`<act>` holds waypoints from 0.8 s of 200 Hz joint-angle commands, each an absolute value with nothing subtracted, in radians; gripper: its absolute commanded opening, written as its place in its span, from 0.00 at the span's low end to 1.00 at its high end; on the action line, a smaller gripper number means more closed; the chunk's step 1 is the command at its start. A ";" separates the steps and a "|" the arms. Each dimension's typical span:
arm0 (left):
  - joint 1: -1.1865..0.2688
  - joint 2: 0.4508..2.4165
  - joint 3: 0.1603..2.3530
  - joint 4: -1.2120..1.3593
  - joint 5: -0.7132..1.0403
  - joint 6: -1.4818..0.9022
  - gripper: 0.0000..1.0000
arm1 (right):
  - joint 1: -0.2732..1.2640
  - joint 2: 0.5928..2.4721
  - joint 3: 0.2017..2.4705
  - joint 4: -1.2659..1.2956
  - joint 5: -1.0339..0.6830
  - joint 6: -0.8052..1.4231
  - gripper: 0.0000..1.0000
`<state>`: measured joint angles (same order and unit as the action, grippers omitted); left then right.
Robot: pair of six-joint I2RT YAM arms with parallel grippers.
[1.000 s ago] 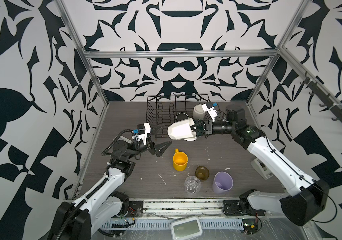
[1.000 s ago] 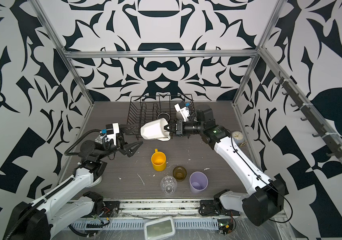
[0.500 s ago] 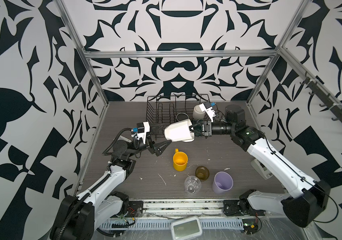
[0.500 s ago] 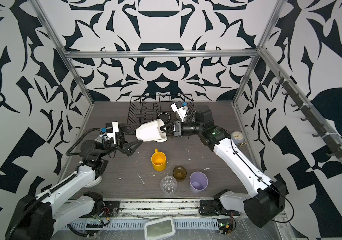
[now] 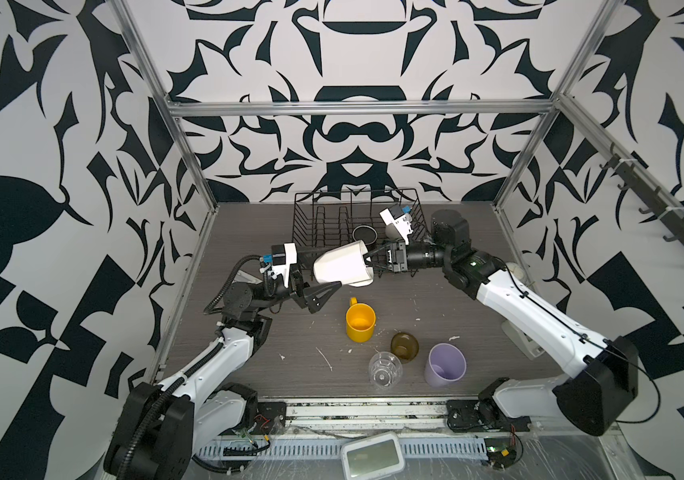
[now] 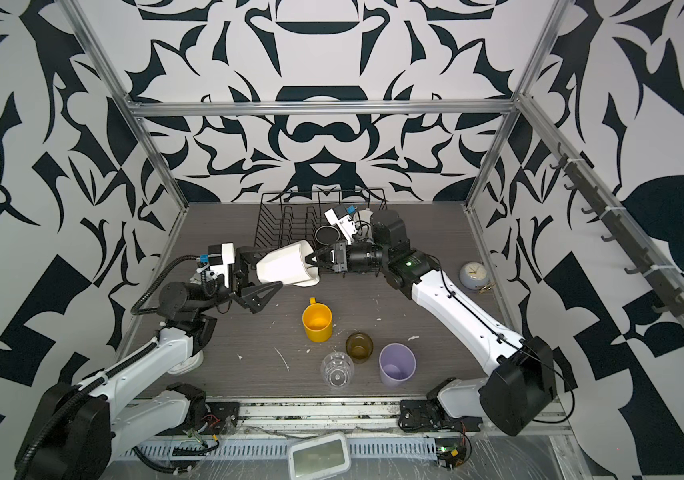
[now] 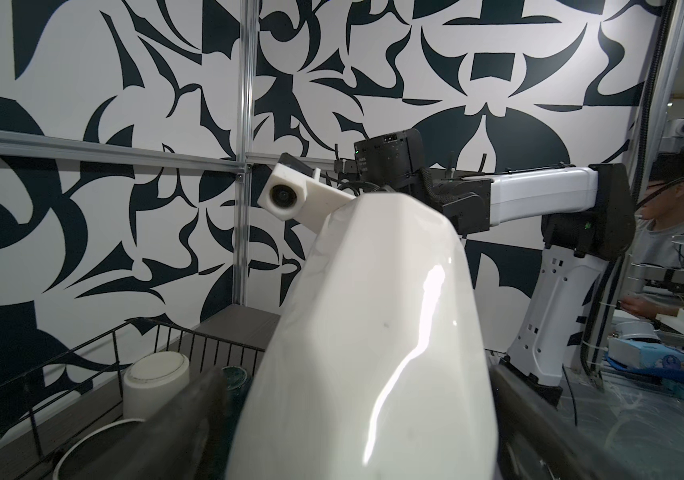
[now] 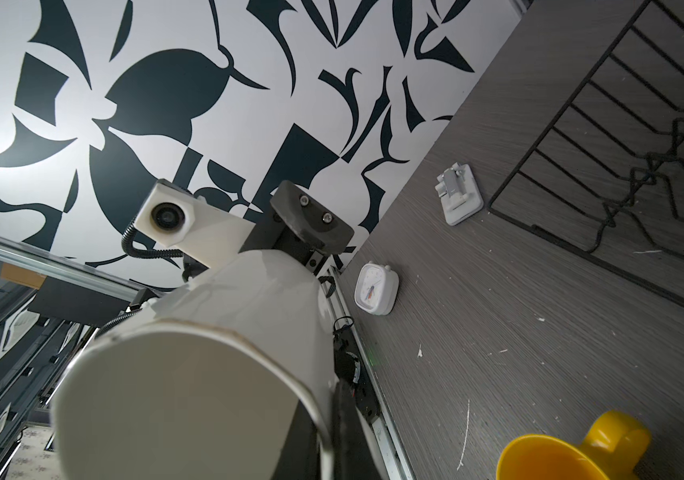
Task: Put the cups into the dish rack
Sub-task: 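Bring the left gripper to the white mug base while the right holds it, then hold the white mug with the right gripper beside the left gripper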
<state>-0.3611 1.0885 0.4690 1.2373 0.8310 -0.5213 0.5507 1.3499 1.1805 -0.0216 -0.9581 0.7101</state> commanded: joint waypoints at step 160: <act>-0.350 1.142 0.505 1.439 0.959 -0.686 1.00 | 0.605 1.418 1.166 0.382 -1.022 0.903 0.00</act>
